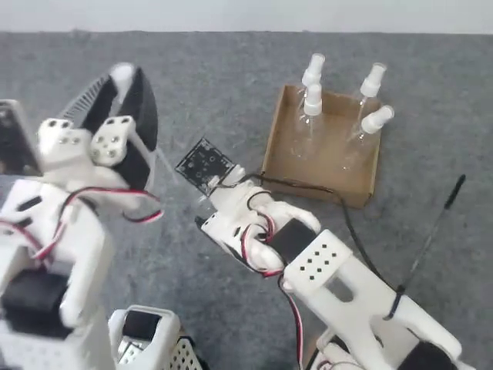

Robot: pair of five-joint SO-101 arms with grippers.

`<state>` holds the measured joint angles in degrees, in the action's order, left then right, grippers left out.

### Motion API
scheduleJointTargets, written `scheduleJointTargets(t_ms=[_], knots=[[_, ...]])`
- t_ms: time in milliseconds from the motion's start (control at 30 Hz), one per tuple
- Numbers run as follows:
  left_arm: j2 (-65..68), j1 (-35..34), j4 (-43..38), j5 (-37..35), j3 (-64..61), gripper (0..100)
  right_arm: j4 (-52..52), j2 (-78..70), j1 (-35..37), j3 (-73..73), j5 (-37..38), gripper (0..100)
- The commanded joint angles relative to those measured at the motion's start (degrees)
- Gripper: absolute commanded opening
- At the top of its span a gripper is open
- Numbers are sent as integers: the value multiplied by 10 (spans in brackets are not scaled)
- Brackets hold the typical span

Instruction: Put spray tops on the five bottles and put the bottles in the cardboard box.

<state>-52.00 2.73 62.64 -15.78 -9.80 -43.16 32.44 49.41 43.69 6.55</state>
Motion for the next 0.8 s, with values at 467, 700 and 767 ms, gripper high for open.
scheduleJointTargets(t_ms=[467, 700, 767], knots=[[2, -18, -120, -34, -134, 11, 256, 170, 12, 180, -45, 6], [1, -15, -117, -34, -201, 11, 258, 170, 8, 179, -46, 6], [1, -15, -104, -35, -211, 11, 270, 170, 7, 182, -46, 6]])
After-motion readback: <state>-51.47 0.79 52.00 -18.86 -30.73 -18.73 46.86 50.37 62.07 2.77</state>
